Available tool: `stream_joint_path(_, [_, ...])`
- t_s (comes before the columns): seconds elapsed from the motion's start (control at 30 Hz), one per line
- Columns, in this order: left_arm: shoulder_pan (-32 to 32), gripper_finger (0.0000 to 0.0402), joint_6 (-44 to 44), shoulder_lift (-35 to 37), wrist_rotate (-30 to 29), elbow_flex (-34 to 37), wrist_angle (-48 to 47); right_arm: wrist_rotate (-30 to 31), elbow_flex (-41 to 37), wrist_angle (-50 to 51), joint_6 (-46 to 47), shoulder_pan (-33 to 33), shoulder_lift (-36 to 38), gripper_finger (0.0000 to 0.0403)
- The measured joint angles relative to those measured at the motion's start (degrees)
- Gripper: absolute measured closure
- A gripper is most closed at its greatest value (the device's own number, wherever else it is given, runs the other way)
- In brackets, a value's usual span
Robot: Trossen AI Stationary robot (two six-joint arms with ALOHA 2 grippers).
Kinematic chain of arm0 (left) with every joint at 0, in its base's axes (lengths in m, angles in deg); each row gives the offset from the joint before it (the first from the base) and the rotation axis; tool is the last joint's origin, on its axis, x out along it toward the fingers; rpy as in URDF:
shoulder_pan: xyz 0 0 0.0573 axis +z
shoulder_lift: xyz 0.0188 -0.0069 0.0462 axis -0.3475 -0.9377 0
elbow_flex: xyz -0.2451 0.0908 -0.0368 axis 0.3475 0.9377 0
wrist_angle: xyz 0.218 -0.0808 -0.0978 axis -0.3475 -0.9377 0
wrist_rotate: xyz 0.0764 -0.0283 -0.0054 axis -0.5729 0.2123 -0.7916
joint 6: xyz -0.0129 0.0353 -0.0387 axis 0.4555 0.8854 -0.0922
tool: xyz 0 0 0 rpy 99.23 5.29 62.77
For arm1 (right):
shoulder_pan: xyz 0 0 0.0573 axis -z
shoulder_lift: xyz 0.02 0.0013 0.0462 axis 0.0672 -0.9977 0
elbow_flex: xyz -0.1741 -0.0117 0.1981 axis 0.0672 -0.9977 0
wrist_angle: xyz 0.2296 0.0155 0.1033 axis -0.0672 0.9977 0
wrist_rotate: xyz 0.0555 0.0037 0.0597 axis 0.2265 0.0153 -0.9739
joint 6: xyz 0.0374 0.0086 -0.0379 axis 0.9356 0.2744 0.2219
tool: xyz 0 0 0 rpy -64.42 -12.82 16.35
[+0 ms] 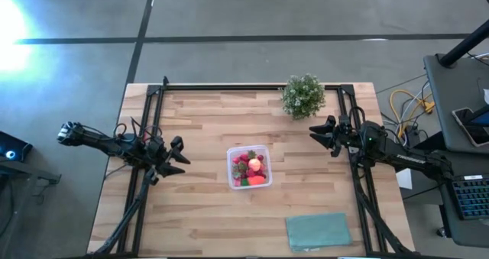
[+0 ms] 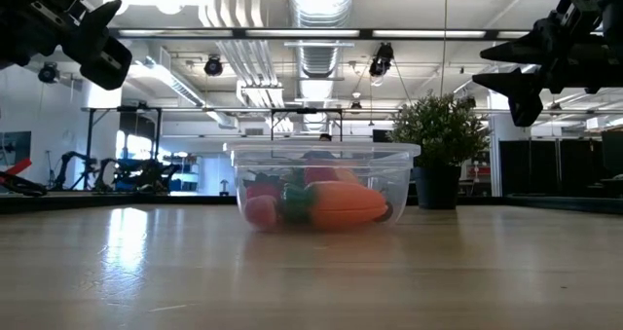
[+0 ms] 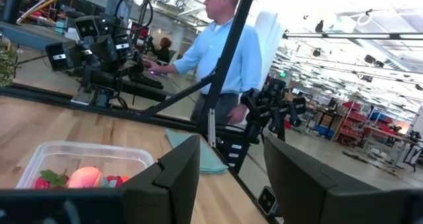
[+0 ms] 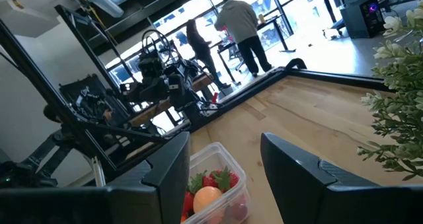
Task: Pick and placing Produce into tupperware
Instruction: Return to Home Position
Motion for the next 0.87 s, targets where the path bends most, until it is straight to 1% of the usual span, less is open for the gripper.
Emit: stream_joint_path(0.87, [0.00,0.0246,0.00,-0.29,0.31,0.00,0.02,0.01,0.00,-0.01,0.00,0.00,0.00,0.0225])
